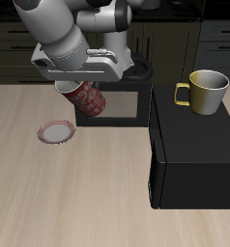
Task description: Open the microwave and place the red mug in it
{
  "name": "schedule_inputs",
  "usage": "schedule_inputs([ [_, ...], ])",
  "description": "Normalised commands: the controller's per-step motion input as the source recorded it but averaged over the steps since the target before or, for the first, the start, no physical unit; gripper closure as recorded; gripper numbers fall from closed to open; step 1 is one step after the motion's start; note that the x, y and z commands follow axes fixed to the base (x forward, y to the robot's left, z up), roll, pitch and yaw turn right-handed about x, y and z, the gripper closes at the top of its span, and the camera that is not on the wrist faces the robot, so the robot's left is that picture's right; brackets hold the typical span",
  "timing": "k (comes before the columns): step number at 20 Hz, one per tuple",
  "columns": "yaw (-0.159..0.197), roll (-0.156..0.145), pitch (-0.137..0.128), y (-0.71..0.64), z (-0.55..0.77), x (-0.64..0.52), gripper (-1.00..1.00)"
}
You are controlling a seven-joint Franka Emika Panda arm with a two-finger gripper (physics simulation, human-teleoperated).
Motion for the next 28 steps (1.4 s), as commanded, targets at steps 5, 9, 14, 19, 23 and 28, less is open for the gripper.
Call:
schedule_inputs([
  [5,-0.046,0.057,0.004,0.2,-0.07,0.03,1.0],
  [9,-0.061,0.065,0.015,0.22,-0.16,0.02,1.0],
  [14,-0.053,0.034,0.006,0.12,-0.08,-0.02,1.0],
  [19,-0.03,0.038,-0.002,0.2,-0.01,0.01,1.0],
  [23,-0.02,0.028,0.024,0.17,-0.11,0.09,1.0],
  [28,-0.012,0.048,0.016,0.31,-0.1,0.11,1.0],
])
